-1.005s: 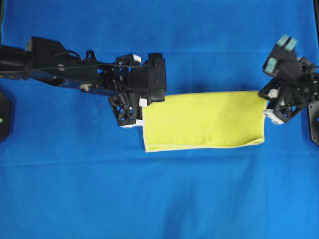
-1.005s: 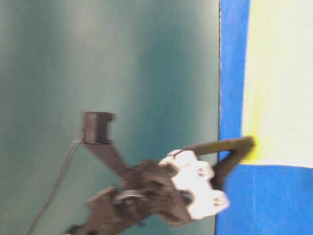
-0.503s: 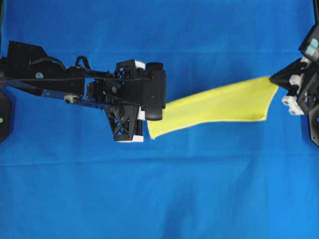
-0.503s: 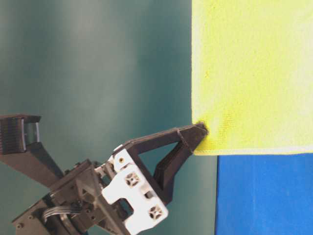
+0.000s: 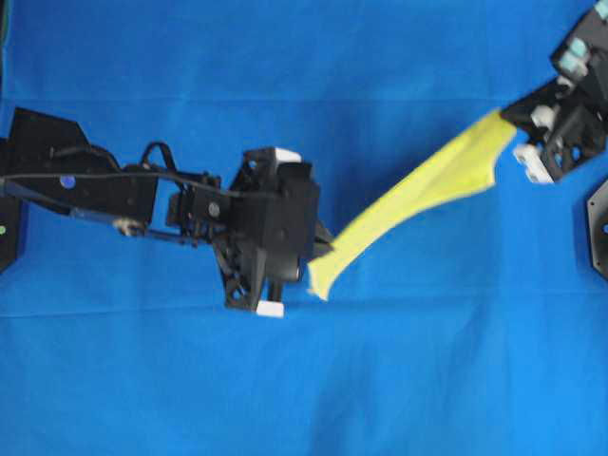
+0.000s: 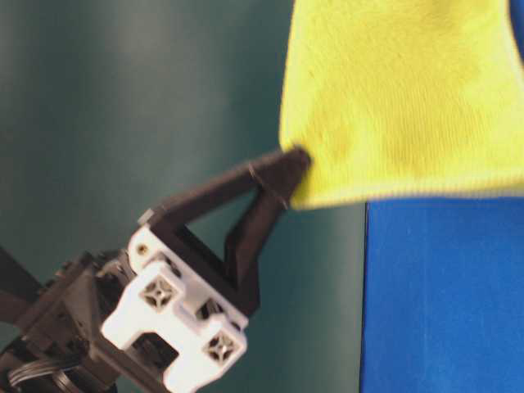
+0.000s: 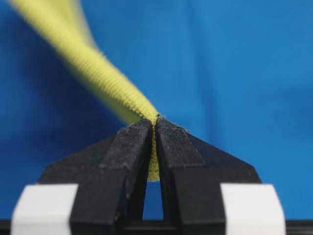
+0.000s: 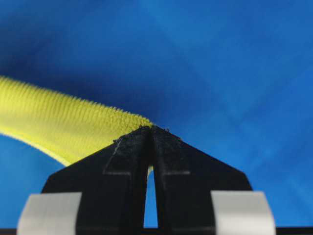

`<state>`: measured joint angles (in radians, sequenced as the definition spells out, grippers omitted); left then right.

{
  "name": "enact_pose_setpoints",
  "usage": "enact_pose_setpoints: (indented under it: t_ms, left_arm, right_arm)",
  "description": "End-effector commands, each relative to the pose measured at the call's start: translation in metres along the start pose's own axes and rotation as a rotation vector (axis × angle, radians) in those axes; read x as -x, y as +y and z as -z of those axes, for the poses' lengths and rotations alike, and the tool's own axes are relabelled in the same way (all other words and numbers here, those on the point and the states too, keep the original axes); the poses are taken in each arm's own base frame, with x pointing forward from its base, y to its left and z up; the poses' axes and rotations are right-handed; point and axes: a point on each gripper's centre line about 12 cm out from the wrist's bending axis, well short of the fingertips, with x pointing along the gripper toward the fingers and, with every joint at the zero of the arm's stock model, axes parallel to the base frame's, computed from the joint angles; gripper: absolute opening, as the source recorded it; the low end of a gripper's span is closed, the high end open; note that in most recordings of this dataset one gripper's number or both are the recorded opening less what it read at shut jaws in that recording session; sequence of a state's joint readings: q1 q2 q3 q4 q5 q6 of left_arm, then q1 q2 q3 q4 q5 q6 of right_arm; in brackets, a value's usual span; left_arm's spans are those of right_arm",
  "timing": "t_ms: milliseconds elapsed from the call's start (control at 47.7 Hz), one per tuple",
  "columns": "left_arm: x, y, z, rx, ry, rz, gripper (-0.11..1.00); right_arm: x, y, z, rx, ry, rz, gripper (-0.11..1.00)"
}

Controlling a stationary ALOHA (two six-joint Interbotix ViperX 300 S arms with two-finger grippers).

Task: Fold the yellow towel.
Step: 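Lift the strip and rotate it to a vertical orientation with both grippers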

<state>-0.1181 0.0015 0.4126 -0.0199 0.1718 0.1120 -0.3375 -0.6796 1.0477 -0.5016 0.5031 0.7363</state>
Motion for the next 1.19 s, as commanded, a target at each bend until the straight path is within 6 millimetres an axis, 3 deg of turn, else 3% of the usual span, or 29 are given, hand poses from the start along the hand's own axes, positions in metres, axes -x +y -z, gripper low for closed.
enact_pose_setpoints:
  t_ms: [0,209,419,607,922,1173]
  left_arm:
    - [0.0,-0.013,-0.02,-0.047,-0.093,0.018,0.03]
    - [-0.029,-0.028,-0.038,-0.141,-0.169,0.032,0.03]
    - [-0.059,-0.032,-0.055,-0.159,-0.191,0.033,0.03]
    - [-0.065,-0.038,-0.06,-0.163,-0.185,0.044,0.03]
    - [-0.069,-0.04,-0.059,-0.159,-0.19,0.046,0.03]
    - [-0.097,-0.036,-0.073,-0.177,-0.229,0.03,0.03]
  right_arm:
    - [-0.004,-0.005,-0.022,-0.003,-0.062,0.015,0.02]
    - [-0.026,-0.008,-0.065,0.023,-0.181,-0.013,0.02]
    - [-0.055,0.003,-0.097,0.052,-0.214,-0.056,0.02]
    - [-0.073,0.009,-0.116,0.061,-0.216,-0.06,0.02]
    - [-0.067,0.002,-0.105,0.061,-0.184,-0.026,0.02]
    - [-0.035,-0.015,-0.074,0.033,-0.163,0.032,0.02]
